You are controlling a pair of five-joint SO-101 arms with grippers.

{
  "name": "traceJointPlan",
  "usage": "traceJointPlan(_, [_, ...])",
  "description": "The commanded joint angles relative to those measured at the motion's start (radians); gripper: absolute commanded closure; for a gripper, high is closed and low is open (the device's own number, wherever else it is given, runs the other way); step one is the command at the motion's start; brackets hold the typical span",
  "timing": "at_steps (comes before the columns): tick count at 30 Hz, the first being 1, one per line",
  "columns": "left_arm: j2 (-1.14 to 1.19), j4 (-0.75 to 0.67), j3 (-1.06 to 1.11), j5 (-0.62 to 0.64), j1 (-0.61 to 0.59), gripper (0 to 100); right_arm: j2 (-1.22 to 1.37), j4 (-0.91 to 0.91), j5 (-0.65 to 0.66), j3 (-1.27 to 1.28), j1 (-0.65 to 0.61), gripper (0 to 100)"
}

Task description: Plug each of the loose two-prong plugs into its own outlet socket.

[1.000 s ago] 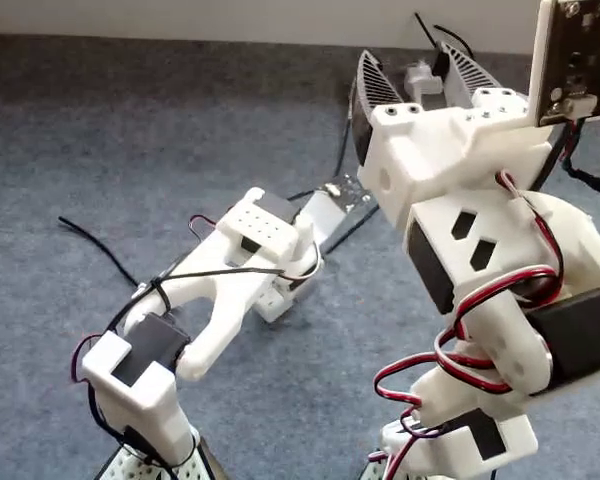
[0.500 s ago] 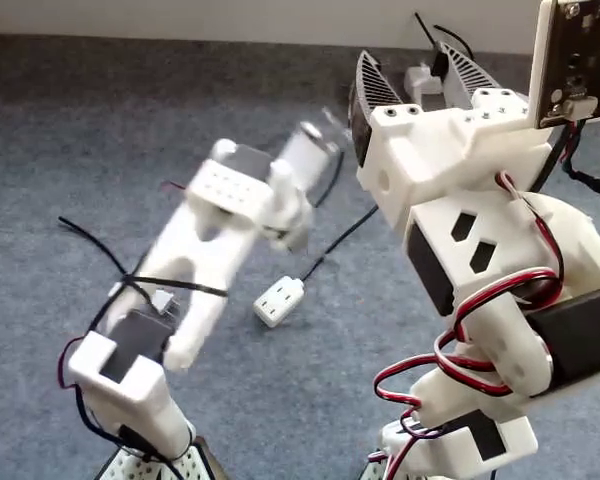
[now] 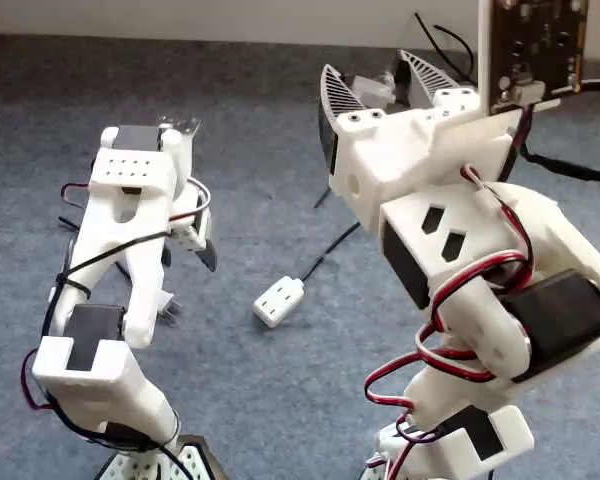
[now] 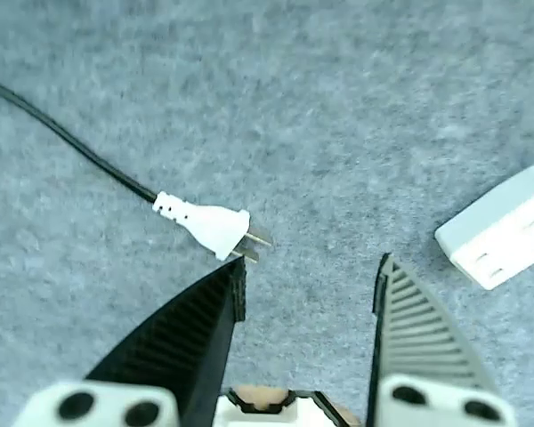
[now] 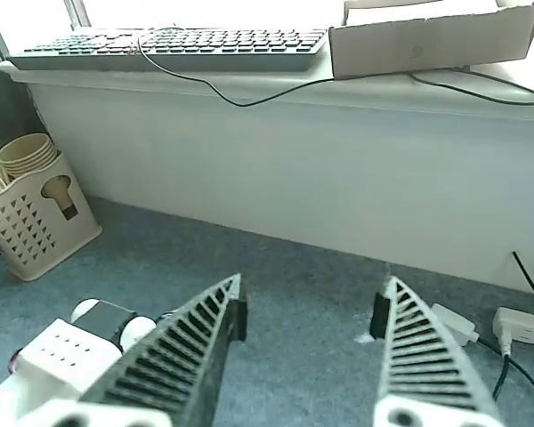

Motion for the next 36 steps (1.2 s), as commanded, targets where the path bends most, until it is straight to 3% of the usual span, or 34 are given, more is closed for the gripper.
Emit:
traceJointPlan(1, [-0.039, -0.014, 0.031, 0.192, -0.088, 76, -0.008, 0.036, 0.095, 0.002, -0.008, 76.9])
traceJointPlan(7, [-0.039, -0.1, 0.082, 0.531, -0.147, 76, -0.007, 0.015, 0.15, 0.002, 0.113, 76.9])
traceJointPlan(14, [-0.039, -0.249, 0.263, 0.697, -0.027, 76, 0.002, -0.036, 0.15, 0.012, 0.234, 76.9])
traceJointPlan(20, [-0.039, -0.405, 0.397, 0.83, -0.079, 76, 0.002, -0.033, 0.15, 0.012, 0.234, 76.9])
traceJointPlan(26, [-0.039, -0.6, 0.524, 0.847, -0.082, 76, 0.002, -0.033, 0.15, 0.012, 0.236, 76.9])
traceJointPlan(36, [-0.039, -0.574, 0.549, 0.847, -0.143, 76, 0.002, -0.033, 0.15, 0.012, 0.236, 76.9])
